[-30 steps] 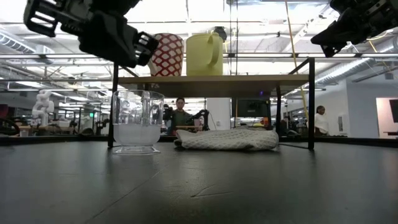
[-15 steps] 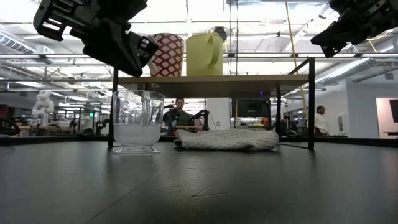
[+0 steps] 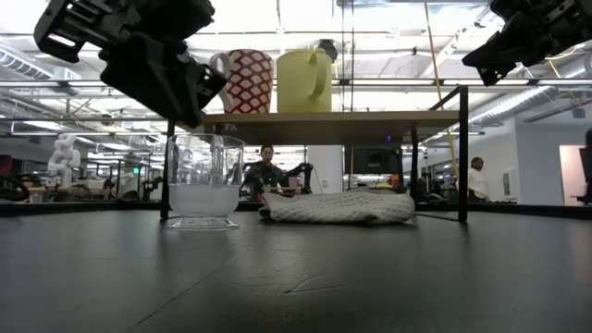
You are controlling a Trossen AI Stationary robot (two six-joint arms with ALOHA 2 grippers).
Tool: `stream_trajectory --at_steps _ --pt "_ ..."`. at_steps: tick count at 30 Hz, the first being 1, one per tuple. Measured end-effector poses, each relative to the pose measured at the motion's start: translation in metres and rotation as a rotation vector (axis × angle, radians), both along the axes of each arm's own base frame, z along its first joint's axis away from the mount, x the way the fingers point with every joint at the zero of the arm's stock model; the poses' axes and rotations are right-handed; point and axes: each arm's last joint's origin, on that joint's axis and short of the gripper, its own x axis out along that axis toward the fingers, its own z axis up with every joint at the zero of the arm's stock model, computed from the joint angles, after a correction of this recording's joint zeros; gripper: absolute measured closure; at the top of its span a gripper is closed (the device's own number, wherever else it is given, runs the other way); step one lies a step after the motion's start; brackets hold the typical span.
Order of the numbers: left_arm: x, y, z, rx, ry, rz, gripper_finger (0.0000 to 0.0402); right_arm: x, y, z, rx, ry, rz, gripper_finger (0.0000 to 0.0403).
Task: Stack small to large cups/mugs on shelf
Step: Put the transparent mug on the shelf
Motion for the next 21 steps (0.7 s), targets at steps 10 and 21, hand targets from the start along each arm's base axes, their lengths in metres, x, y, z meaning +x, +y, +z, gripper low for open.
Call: stream_trajectory --at_steps 10,21 --pt "-0.0027 0.0004 -0.0022 0.005 0.034 -0.001 0.028 0.0 0.0 0.0001 0.0 0.0 0.0 0.0403" --pt "-0.0037 0.0006 -0.003 0.007 0.046 -0.001 0.0279 -0.0001 0.0 0.0 0.0 0.0 0.0 0.0403"
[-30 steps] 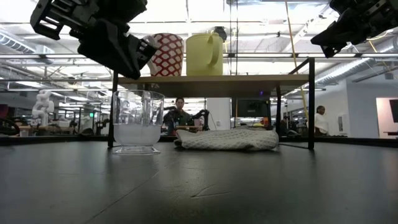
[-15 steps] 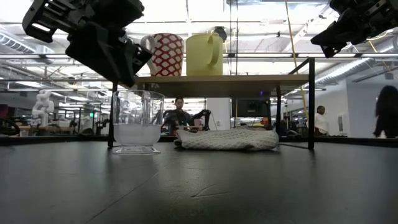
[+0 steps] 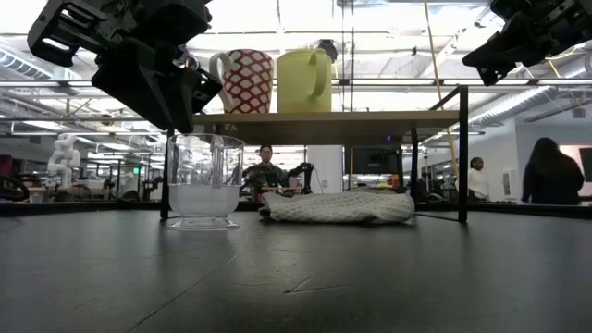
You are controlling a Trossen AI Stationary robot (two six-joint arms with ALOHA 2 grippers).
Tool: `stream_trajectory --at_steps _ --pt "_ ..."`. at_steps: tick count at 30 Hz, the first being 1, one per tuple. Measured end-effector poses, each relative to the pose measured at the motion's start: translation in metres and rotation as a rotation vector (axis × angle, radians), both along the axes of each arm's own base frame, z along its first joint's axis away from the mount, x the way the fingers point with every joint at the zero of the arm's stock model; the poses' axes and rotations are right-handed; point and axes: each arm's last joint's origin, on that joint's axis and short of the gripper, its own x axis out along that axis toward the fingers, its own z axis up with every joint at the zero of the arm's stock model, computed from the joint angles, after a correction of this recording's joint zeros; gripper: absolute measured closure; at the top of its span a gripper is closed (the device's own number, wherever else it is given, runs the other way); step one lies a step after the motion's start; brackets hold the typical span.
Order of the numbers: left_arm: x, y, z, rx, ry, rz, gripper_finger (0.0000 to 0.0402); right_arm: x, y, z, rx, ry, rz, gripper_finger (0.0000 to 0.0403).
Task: Stack small to large cups/mugs on shelf
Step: Put the transparent mug on the shelf
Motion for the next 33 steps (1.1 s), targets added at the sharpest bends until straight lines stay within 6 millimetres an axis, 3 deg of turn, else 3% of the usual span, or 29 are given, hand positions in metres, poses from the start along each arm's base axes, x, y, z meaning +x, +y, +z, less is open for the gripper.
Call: stream_trajectory --at_steps 33 --pt "-0.0001 -0.0006 0.0 0.047 -0.026 -0.069 0.0279 0.0 0.0 0.0001 0.0 0.0 0.0 0.0403"
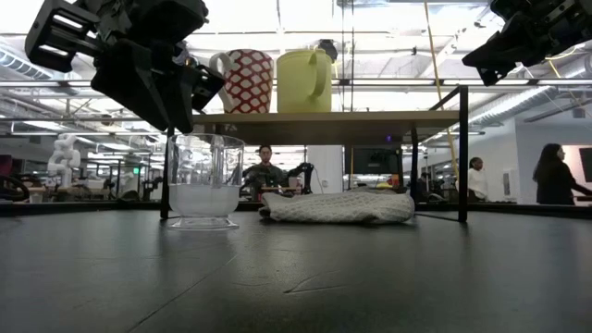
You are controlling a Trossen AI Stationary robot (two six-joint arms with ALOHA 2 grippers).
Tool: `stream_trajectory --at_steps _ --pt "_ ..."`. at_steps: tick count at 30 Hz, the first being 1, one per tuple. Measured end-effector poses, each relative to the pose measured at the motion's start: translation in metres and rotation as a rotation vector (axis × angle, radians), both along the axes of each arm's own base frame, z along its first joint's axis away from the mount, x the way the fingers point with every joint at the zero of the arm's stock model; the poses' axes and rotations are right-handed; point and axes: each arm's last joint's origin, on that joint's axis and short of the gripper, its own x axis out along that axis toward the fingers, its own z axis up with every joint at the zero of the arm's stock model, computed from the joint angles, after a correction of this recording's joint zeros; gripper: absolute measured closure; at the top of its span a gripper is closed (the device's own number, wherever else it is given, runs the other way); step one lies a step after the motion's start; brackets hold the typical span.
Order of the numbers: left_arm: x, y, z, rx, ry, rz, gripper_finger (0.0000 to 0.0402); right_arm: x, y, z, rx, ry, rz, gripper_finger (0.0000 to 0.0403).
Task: Stack small to large cups/mugs on shelf
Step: Put the transparent mug on the shelf
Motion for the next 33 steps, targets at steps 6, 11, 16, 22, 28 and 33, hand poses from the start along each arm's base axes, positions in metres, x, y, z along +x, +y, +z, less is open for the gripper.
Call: stream_trajectory --at_steps 6,11,16,22,28,33 --pt "0.0 0.0 0.0 0.01 -0.007 -0.015 0.0279 0.0 0.0 0.0 0.0 0.0 0.0 0.0403" --pt "0.0 0.0 0.0 0.009 -0.008 -0.015 0.0279 0.0 0.0 0.0 0.0 0.0 0.0 0.0403" --pt "0.0 -0.002 0.001 -0.031 -0.011 -0.054 0.0279 0.0 0.0 0.0 0.0 0.0 0.0 0.0403" --pt "0.001 -0.003 0.001 -0.001 -0.025 -0.029 0.0279 0.0 0.0 0.0 0.0 0.0 0.0 0.0403" --pt "0.001 -0.007 0.001 0.033 -0.035 -0.023 0.0279 0.0 0.0 0.0 0.0 0.0 0.0 0.0403" --pt "0.0 -0.011 0.001 0.057 -0.038 -0.018 0.0279 0.0 0.0 0.0 0.0 0.0 0.0 0.0403"
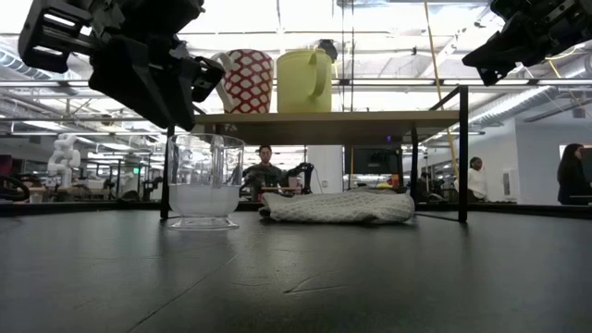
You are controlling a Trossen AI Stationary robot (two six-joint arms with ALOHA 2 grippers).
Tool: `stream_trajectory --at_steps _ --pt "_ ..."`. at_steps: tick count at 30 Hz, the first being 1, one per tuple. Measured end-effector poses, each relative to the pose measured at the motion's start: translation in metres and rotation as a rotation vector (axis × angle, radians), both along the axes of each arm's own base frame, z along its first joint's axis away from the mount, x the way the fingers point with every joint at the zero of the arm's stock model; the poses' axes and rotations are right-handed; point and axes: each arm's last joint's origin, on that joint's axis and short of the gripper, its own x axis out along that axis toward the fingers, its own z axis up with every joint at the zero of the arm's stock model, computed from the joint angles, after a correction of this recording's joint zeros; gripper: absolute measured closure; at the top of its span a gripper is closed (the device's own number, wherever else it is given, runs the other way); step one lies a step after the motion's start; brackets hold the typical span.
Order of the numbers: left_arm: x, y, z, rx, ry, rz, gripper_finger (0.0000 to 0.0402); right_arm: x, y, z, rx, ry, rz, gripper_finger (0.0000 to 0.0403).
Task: Stack small to large cups/mugs on shelf
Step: Put the transparent mug on the shelf
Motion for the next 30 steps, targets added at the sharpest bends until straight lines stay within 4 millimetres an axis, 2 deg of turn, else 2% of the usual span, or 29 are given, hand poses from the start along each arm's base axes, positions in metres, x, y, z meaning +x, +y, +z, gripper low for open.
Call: stream_trajectory --at_steps 30 --pt "-0.0022 -0.0013 -0.0084 0.018 -0.015 0.026 0.0279 0.0 0.0 0.0001 0.0 0.0 0.0 0.0403"
